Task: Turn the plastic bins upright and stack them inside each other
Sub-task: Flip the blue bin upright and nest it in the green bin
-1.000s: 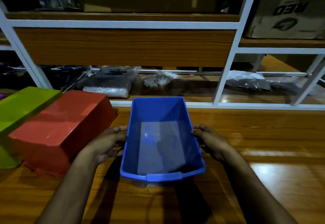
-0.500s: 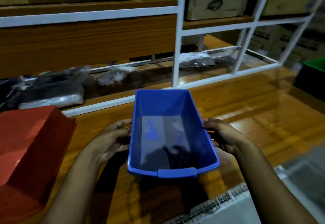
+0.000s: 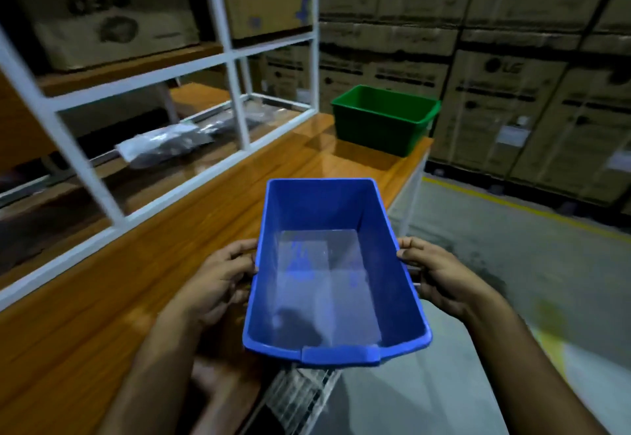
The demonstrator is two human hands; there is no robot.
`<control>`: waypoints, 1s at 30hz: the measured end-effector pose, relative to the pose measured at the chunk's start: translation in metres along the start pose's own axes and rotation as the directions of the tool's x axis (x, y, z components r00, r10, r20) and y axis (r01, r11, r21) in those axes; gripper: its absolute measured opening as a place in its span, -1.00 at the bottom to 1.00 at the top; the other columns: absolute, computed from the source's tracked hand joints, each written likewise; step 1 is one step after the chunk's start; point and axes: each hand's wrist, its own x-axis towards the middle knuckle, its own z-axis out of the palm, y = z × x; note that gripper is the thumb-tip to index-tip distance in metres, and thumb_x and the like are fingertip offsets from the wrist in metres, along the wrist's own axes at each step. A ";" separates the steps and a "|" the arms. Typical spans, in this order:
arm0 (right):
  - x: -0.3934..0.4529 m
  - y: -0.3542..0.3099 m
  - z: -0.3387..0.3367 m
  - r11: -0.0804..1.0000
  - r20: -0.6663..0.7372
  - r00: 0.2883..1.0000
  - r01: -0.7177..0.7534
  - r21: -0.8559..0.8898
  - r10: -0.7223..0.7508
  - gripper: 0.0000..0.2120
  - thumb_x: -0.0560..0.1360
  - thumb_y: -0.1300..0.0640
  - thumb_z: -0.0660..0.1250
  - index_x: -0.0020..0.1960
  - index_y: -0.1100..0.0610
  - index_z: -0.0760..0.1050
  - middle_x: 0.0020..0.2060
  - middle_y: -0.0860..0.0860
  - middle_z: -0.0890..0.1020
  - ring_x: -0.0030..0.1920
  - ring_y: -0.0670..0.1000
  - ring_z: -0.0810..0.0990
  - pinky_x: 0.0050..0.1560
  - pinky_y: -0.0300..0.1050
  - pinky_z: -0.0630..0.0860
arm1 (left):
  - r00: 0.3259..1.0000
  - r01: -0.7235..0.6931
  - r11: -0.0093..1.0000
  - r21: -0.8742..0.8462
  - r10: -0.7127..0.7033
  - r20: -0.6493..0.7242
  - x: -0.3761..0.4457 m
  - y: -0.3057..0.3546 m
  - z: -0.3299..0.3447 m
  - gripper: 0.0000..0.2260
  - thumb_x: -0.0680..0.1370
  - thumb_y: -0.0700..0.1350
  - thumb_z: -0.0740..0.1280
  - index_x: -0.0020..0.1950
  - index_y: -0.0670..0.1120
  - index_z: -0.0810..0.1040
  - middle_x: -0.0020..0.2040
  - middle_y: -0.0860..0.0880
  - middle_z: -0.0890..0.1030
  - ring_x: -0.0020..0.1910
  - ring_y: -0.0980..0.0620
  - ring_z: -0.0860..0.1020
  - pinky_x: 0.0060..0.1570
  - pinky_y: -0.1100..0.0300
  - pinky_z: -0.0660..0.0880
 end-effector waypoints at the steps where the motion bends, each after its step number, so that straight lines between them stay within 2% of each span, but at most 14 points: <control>1: -0.001 -0.006 -0.023 1.000 -0.029 0.999 0.018 0.005 -0.018 -0.82 0.57 0.24 0.22 0.13 0.16 0.53 -0.04 0.16 0.63 -0.11 0.11 0.58 -0.25 -0.05 0.59 | 1.000 0.000 1.000 0.015 -0.001 0.025 0.016 0.004 0.023 -0.51 0.36 -0.27 0.32 0.30 -0.13 0.54 0.03 -0.19 0.63 -0.01 -0.16 0.53 -0.20 0.07 0.40; 3: -0.001 -0.020 -0.069 0.998 -0.084 0.995 0.056 0.008 -0.055 -0.82 0.57 0.23 0.22 0.13 0.18 0.52 -0.04 0.17 0.64 -0.10 0.13 0.59 -0.16 -0.01 0.57 | 0.998 -0.008 0.999 0.033 0.006 0.068 0.045 0.011 0.067 -0.63 0.49 -0.35 0.26 0.29 -0.17 0.53 0.02 -0.23 0.61 -0.16 -0.07 0.60 -0.38 0.15 0.52; 5: 0.001 -0.037 -0.108 0.995 -0.140 0.986 0.094 0.019 -0.091 -0.79 0.57 0.23 0.24 0.16 0.24 0.51 -0.02 0.20 0.63 -0.06 0.18 0.59 -0.03 0.06 0.51 | 0.993 -0.023 0.999 0.034 0.019 0.114 0.069 0.022 0.109 -0.64 0.54 -0.41 0.14 0.29 -0.22 0.51 -0.03 -0.21 0.58 -0.40 0.09 0.58 -0.62 0.30 0.42; 6: 0.002 -0.048 -0.128 0.993 -0.163 0.981 0.114 0.032 -0.108 -0.79 0.56 0.23 0.24 0.16 0.27 0.50 -0.01 0.22 0.62 -0.06 0.19 0.58 0.00 0.08 0.49 | 0.990 -0.032 0.999 0.028 0.028 0.141 0.082 0.028 0.131 -0.64 0.55 -0.42 0.12 0.30 -0.25 0.50 -0.05 -0.20 0.57 -0.47 0.13 0.55 -0.67 0.34 0.37; 8: 0.005 -0.072 -0.164 0.987 -0.188 0.972 0.154 0.054 -0.142 -0.83 0.55 0.24 0.24 0.11 0.23 0.53 -0.05 0.22 0.59 -0.16 0.15 0.59 -0.06 0.02 0.50 | 0.985 -0.046 0.999 0.001 0.045 0.167 0.102 0.046 0.173 -0.64 0.55 -0.43 0.09 0.29 -0.29 0.48 -0.10 -0.18 0.55 -0.58 0.19 0.49 -0.69 0.39 0.33; 11: 0.015 -0.107 -0.207 0.980 -0.206 0.963 0.191 0.057 -0.176 -0.86 0.55 0.25 0.24 0.06 0.15 0.53 -0.08 0.18 0.60 -0.26 0.05 0.58 -0.22 -0.10 0.55 | 0.979 -0.067 0.997 -0.037 0.073 0.190 0.129 0.075 0.223 -0.67 0.57 -0.44 0.05 0.21 -0.27 0.49 -0.29 -0.09 0.57 -0.66 0.23 0.43 -0.69 0.43 0.30; 14: 0.035 -0.139 -0.243 0.969 -0.212 0.954 0.233 0.076 -0.213 -0.82 0.55 0.26 0.24 0.09 0.18 0.56 -0.07 0.18 0.61 -0.24 0.05 0.59 -0.25 -0.12 0.59 | 0.972 -0.083 0.995 -0.060 0.094 0.214 0.161 0.103 0.259 -0.69 0.58 -0.43 0.05 0.15 -0.24 0.52 -0.37 -0.06 0.58 -0.66 0.23 0.44 -0.68 0.42 0.32; 19: 0.091 -0.184 -0.291 0.954 -0.232 0.944 0.269 0.129 -0.235 -0.68 0.54 0.22 0.26 0.26 0.31 0.51 0.01 0.23 0.59 -0.27 0.01 0.64 -0.31 -0.18 0.61 | 0.954 -0.099 0.991 -0.095 0.122 0.275 0.232 0.141 0.290 -0.68 0.59 -0.39 0.06 0.21 -0.24 0.52 -0.39 -0.05 0.61 -0.61 0.21 0.50 -0.66 0.38 0.38; 21: 0.118 -0.206 -0.306 0.948 -0.222 0.943 0.283 0.145 -0.248 -0.67 0.55 0.22 0.24 0.27 0.32 0.50 -0.02 0.24 0.61 -0.32 0.00 0.65 -0.37 -0.20 0.59 | 0.944 -0.119 0.986 -0.115 0.149 0.296 0.266 0.154 0.297 -0.68 0.58 -0.39 0.09 0.26 -0.27 0.50 -0.33 -0.07 0.62 -0.58 0.20 0.53 -0.63 0.37 0.41; 23: 0.147 -0.226 -0.317 0.940 -0.207 0.940 0.305 0.155 -0.271 -0.67 0.57 0.22 0.22 0.28 0.33 0.49 -0.13 0.20 0.63 -0.41 -0.04 0.63 -0.46 -0.24 0.54 | 0.928 -0.168 0.979 -0.115 0.196 0.316 0.299 0.167 0.300 -0.65 0.51 -0.36 0.22 0.30 -0.28 0.49 -0.22 -0.10 0.64 -0.48 0.17 0.59 -0.56 0.34 0.47; 27: 0.221 -0.273 -0.335 0.942 -0.169 0.941 0.316 0.117 -0.294 -0.63 0.52 0.15 0.27 0.29 0.26 0.51 0.10 0.28 0.58 -0.17 0.08 0.64 -0.31 -0.16 0.60 | 0.931 -0.203 0.975 -0.089 0.220 0.290 0.370 0.205 0.302 -0.55 0.41 -0.28 0.30 0.31 -0.24 0.52 0.07 -0.29 0.64 -0.18 0.02 0.66 -0.31 0.19 0.64; 28: 0.240 -0.285 -0.339 0.942 -0.159 0.941 0.317 0.108 -0.299 -0.62 0.51 0.14 0.28 0.28 0.26 0.52 0.11 0.28 0.59 -0.12 0.10 0.64 -0.27 -0.15 0.61 | 0.935 -0.203 0.975 -0.090 0.221 0.277 0.385 0.215 0.301 -0.53 0.39 -0.27 0.30 0.32 -0.23 0.52 0.07 -0.29 0.64 -0.18 0.03 0.66 -0.30 0.20 0.64; 30: 0.272 -0.305 -0.342 0.944 -0.137 0.941 0.321 0.082 -0.308 -0.61 0.51 0.14 0.28 0.28 0.28 0.52 0.09 0.27 0.59 -0.15 0.08 0.65 -0.26 -0.15 0.61 | 0.935 -0.217 0.971 -0.105 0.237 0.263 0.408 0.230 0.299 -0.49 0.37 -0.29 0.31 0.34 -0.24 0.50 -0.07 -0.17 0.65 -0.29 0.10 0.65 -0.39 0.25 0.59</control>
